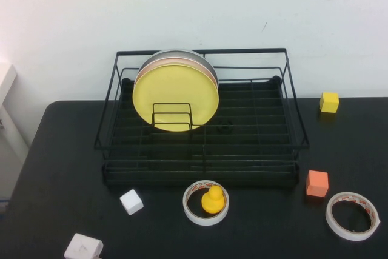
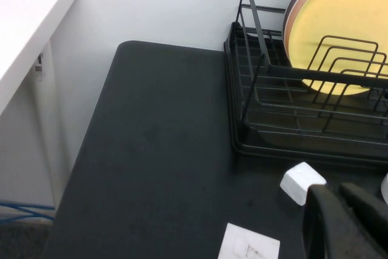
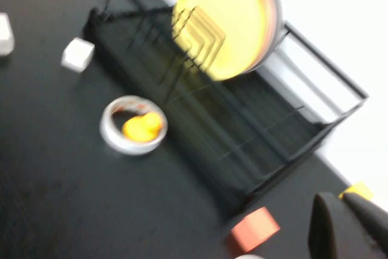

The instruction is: Place plate on rack

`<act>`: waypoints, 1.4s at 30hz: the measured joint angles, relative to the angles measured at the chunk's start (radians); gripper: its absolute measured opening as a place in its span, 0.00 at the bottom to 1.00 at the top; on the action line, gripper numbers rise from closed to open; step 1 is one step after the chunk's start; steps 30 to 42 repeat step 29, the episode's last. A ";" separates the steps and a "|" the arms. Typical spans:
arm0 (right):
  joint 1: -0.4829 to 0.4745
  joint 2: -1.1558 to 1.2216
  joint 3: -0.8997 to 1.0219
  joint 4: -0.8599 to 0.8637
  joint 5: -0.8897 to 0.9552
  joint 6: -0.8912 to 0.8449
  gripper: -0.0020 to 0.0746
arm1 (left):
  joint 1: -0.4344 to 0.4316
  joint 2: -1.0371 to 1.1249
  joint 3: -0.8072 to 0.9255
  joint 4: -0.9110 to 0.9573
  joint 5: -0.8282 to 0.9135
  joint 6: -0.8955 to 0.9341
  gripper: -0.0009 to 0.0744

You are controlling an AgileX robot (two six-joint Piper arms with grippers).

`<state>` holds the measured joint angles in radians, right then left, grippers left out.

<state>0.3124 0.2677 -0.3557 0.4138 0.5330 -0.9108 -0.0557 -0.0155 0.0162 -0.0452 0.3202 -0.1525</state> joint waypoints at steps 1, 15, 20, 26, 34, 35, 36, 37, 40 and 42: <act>-0.018 -0.019 0.000 0.005 0.002 0.000 0.02 | 0.000 0.000 0.000 0.000 0.000 0.000 0.01; -0.360 -0.150 0.000 0.020 0.006 0.000 0.02 | 0.000 0.000 0.000 -0.001 0.002 0.000 0.01; -0.363 -0.162 0.000 0.020 0.006 0.000 0.02 | 0.000 0.000 0.000 -0.001 0.002 0.000 0.01; -0.363 -0.162 0.000 0.022 0.006 0.000 0.02 | 0.000 0.000 0.000 -0.001 0.002 0.012 0.01; -0.363 -0.162 0.000 0.016 0.003 0.000 0.02 | 0.000 0.000 0.000 -0.001 0.002 0.017 0.01; -0.363 -0.162 0.000 0.016 0.003 0.000 0.02 | 0.000 0.000 0.000 -0.001 0.002 0.017 0.01; -0.363 -0.162 0.000 0.016 0.003 0.000 0.02 | 0.000 0.000 0.000 -0.001 0.002 0.017 0.01; -0.363 -0.162 0.000 0.016 0.003 0.000 0.02 | 0.000 0.000 0.000 -0.001 0.002 0.017 0.01; -0.363 -0.162 0.000 0.016 0.003 0.000 0.02 | 0.000 0.000 0.000 -0.001 0.002 0.017 0.01; -0.363 -0.162 0.000 0.016 0.003 0.000 0.02 | 0.000 0.000 0.000 -0.001 0.002 0.017 0.01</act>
